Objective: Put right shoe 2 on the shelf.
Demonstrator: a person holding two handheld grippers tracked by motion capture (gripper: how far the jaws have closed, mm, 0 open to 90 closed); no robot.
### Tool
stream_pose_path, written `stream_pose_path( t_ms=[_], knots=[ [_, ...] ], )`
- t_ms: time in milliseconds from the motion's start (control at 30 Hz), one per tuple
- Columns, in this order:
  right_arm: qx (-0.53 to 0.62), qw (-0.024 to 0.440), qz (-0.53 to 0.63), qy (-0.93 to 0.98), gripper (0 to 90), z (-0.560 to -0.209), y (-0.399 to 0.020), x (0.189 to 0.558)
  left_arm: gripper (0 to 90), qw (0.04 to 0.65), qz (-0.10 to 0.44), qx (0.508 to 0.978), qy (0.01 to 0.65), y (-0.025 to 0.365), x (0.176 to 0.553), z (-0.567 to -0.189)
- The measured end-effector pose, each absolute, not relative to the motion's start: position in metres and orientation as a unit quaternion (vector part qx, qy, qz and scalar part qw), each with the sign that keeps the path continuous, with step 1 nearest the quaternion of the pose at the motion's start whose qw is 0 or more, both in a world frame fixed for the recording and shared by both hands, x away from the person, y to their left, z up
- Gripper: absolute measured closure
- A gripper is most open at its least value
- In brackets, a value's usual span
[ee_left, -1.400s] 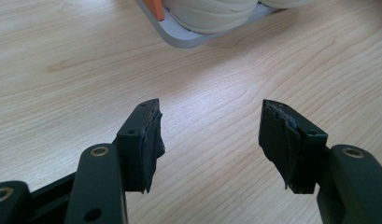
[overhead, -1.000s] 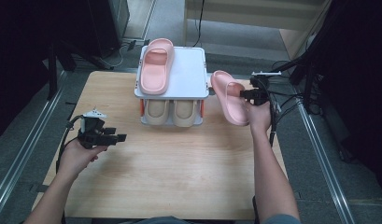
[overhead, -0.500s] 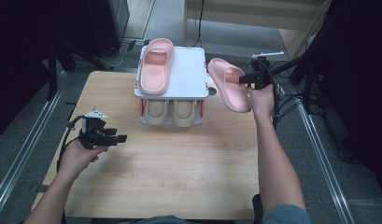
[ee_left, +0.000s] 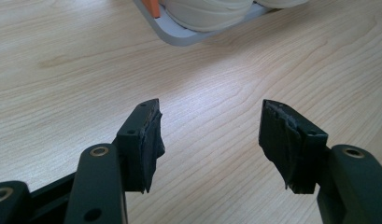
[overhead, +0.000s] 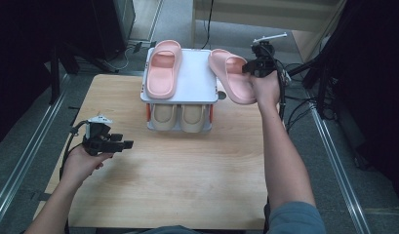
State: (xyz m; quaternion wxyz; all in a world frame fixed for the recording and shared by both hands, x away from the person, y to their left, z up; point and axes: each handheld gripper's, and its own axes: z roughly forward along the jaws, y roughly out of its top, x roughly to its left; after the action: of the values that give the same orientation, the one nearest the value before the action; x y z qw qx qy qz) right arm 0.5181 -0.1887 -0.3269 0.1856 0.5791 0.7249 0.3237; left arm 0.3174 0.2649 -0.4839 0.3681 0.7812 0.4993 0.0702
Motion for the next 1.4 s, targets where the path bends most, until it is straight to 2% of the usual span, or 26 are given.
stream_pose_path(
  t_ms=[733,967,1033,1400],
  knots=[
    [0.564,0.208,0.305,0.738,78.2,-0.329,-0.106,0.545,39.4,0.379,0.064,0.785,0.486,0.259,0.316,-0.482],
    [0.564,0.193,0.316,0.738,75.0,-0.333,-0.092,0.544,39.4,0.384,0.065,0.783,0.486,0.261,0.315,-0.48],
    [0.564,0.172,0.333,0.736,71.6,-0.332,-0.09,0.542,39.4,0.386,0.064,0.781,0.487,0.261,0.316,-0.48],
    [0.533,0.169,0.35,0.752,66.5,-0.331,-0.08,0.527,39.4,0.382,0.064,0.785,0.484,0.259,0.317,-0.48]
  ],
)
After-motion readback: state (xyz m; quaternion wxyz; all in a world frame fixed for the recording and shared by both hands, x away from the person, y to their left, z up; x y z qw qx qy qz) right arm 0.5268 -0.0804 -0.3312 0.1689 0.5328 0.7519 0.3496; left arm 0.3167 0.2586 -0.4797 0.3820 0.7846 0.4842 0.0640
